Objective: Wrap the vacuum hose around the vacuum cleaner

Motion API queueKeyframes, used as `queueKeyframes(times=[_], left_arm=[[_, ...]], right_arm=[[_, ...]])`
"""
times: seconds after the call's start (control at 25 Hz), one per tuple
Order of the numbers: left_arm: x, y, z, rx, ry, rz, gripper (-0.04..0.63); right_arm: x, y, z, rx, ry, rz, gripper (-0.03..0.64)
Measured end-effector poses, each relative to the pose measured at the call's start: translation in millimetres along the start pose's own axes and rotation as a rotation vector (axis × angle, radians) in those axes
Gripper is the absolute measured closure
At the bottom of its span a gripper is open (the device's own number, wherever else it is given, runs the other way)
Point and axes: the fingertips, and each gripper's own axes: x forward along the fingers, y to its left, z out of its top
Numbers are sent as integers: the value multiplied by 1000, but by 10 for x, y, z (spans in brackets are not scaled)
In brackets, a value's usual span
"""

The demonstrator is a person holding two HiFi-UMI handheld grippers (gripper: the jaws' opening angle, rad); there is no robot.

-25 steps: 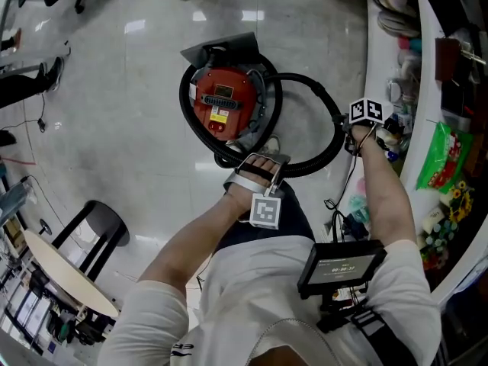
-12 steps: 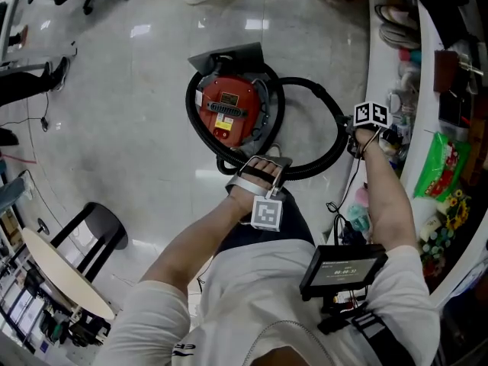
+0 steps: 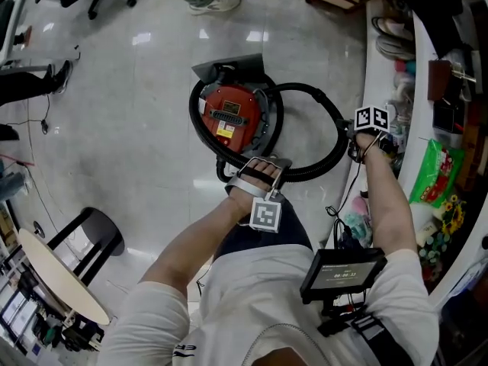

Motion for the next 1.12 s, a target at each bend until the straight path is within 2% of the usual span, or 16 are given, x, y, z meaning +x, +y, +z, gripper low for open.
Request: queueKeyframes(times=[0.2, 0.36, 0.44, 0.56, 0.64, 1.0, 1.12], left_arm=[[-79, 62, -89, 37, 15, 7, 457], [-116, 16, -91, 3, -14, -15, 457], [-157, -82, -173, -3, 4, -27, 457], [-146, -89, -315, 59, 45, 15, 457], [-109, -121, -334, 71, 50, 19, 457], [-42, -391, -687, 69, 88, -46, 457], [-42, -352, -775, 53, 91, -11, 457]], right_arm=[[-11, 65, -25, 20, -17, 16, 443], [-64, 95, 30, 10, -45, 8, 443], [22, 148, 34, -5, -61, 16, 443], [120, 263, 40, -20, -66, 37, 445], [117, 299, 22, -16, -61, 50, 445], [460, 470, 14, -17, -96, 88, 451], [625, 567, 35, -29, -92, 102, 454]])
